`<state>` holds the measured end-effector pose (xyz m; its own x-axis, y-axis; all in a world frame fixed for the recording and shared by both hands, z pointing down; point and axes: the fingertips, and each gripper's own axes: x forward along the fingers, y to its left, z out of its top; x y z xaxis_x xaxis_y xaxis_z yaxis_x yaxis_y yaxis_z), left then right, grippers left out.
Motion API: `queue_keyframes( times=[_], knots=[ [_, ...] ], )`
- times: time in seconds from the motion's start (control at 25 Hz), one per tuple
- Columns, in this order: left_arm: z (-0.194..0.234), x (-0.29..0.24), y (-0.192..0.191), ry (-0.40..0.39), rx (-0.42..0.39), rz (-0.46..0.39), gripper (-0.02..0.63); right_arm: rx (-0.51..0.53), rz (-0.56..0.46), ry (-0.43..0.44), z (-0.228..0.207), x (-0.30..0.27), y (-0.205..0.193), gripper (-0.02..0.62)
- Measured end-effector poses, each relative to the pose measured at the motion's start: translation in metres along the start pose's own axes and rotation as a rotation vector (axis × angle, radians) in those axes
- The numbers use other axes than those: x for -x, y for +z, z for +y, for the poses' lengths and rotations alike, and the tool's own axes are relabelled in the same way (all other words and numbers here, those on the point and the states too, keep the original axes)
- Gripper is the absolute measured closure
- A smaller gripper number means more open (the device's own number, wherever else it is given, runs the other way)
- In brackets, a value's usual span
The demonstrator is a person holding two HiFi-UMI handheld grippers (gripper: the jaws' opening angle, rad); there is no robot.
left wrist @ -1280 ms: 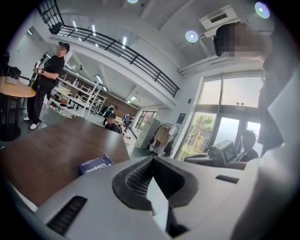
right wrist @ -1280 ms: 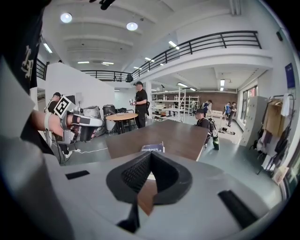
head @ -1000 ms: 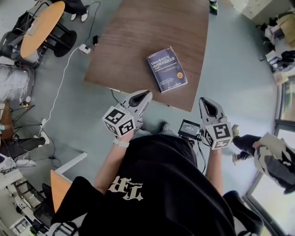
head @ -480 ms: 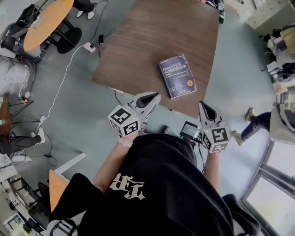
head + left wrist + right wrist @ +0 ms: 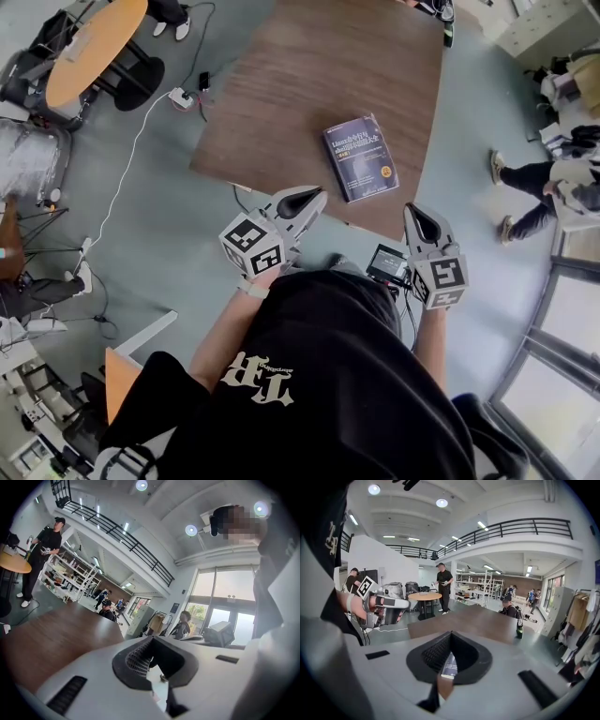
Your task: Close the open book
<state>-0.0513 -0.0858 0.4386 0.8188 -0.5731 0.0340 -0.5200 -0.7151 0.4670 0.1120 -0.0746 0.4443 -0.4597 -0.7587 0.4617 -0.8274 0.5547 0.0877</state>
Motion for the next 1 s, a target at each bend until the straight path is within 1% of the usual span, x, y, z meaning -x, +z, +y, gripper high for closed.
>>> queue_keyframes(
  times=[0.48, 0.8, 1.0],
  knots=[
    [-0.005, 0.004, 0.022, 0.003, 0.009, 0.005, 0.600, -0.001, 0.011, 0.015, 0.002, 0.002, 0.023, 0.609],
    [-0.010, 0.001, 0.019, 0.000, 0.021, 0.015, 0.600, -0.012, 0.017, 0.004, -0.006, 0.008, 0.020, 0.609],
    [-0.014, -0.003, 0.019, -0.003, 0.014, 0.017, 0.600, -0.019, 0.019, -0.001, -0.011, 0.013, 0.018, 0.609]
  ],
)
